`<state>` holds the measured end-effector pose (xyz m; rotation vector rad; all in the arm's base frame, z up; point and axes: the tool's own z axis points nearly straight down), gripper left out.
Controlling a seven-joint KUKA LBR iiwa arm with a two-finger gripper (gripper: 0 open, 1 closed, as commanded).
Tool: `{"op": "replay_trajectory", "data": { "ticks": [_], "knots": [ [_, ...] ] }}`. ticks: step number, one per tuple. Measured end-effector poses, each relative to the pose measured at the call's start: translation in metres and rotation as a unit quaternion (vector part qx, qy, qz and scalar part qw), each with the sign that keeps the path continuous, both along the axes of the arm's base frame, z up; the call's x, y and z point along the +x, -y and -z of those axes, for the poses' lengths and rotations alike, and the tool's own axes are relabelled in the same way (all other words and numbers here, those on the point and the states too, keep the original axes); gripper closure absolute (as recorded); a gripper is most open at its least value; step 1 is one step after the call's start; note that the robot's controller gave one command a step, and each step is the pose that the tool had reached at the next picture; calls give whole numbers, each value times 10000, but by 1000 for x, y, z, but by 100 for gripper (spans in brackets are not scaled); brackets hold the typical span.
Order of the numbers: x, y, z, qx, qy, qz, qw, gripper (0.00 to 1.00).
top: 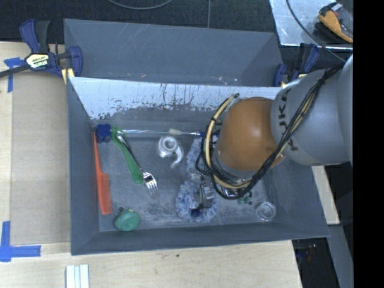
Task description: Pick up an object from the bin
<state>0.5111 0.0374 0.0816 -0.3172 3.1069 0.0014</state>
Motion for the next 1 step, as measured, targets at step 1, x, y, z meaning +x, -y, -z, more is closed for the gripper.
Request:
{"op": "replay_trajectory", "data": {
  "ticks": [1],
  "knots": [
    [-2,-26,8,-25,36,-747,9972,100]
  ]
}}
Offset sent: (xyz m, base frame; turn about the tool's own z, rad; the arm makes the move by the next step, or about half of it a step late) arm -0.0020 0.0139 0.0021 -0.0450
